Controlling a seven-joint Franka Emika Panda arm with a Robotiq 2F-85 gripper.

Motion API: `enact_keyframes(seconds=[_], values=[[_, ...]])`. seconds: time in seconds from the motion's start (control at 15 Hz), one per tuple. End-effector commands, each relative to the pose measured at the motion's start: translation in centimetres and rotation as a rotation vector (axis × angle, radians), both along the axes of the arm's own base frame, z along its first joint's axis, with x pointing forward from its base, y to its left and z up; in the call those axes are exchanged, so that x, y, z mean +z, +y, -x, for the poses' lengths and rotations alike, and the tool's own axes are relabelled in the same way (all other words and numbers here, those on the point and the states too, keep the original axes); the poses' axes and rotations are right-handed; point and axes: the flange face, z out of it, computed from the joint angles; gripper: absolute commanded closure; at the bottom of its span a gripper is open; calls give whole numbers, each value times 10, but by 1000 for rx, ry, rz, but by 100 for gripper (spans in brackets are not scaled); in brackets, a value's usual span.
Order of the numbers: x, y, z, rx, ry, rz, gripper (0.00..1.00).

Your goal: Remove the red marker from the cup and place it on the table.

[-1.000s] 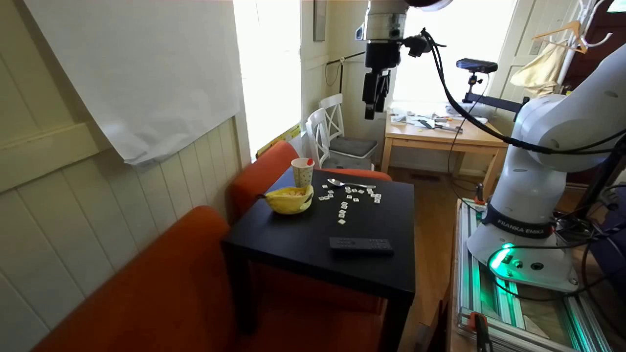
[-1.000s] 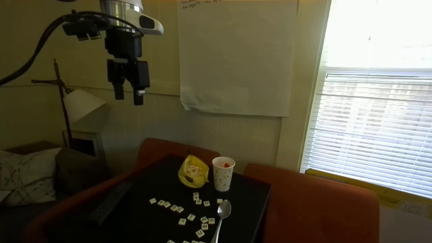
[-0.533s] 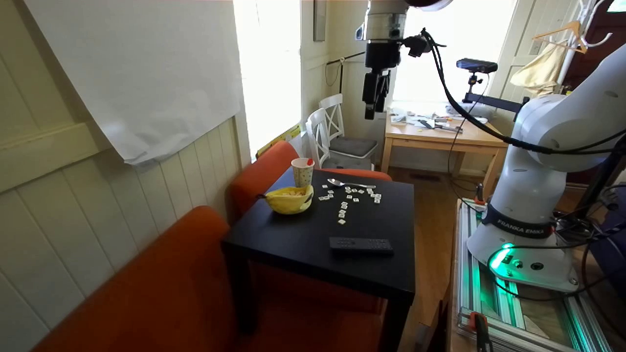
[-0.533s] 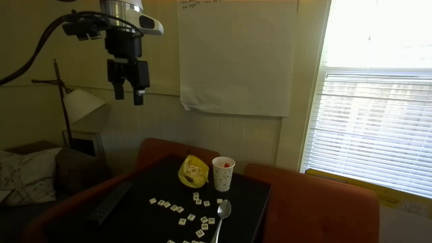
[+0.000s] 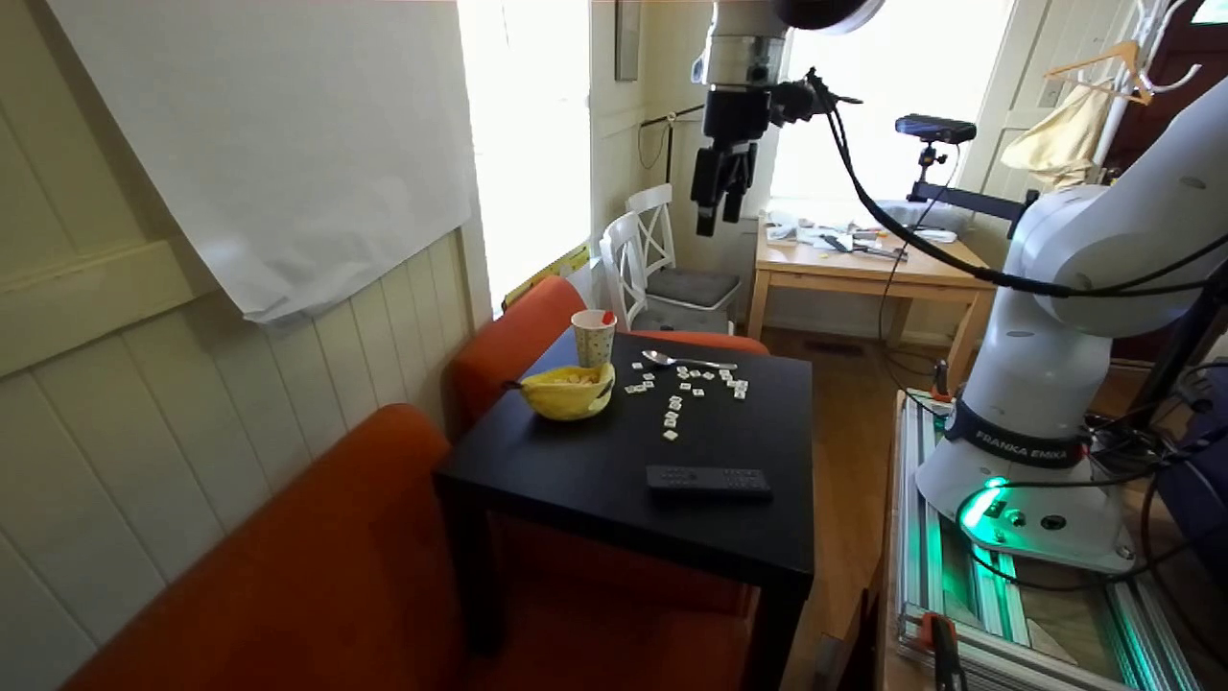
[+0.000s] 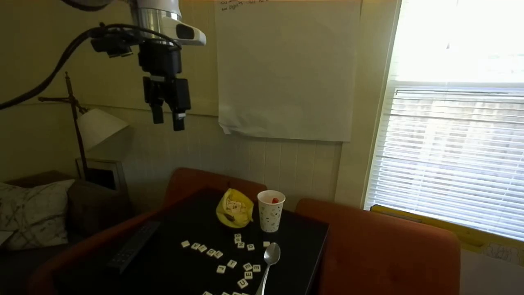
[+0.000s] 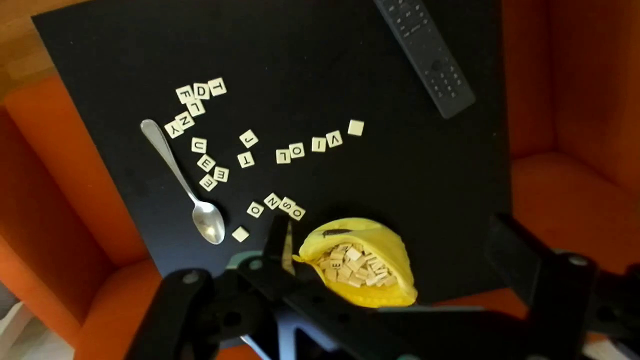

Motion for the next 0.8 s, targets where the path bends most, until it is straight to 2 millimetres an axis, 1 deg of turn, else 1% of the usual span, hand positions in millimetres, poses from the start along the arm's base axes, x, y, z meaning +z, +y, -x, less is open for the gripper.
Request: enact_keyframes(seconds=[0.0, 0.13, 0.27, 0.4, 0.53, 0.73], values=[[-19, -15, -43, -45, -64, 78, 0], [-31, -25, -64, -10, -93, 148, 0], [-43, -35, -83, 30, -110, 172, 0], [-57, -42, -99, 125, -111, 167, 0], [-70, -50, -113, 229, -125, 156, 0], [-90, -67, -131, 355, -111, 173, 0]])
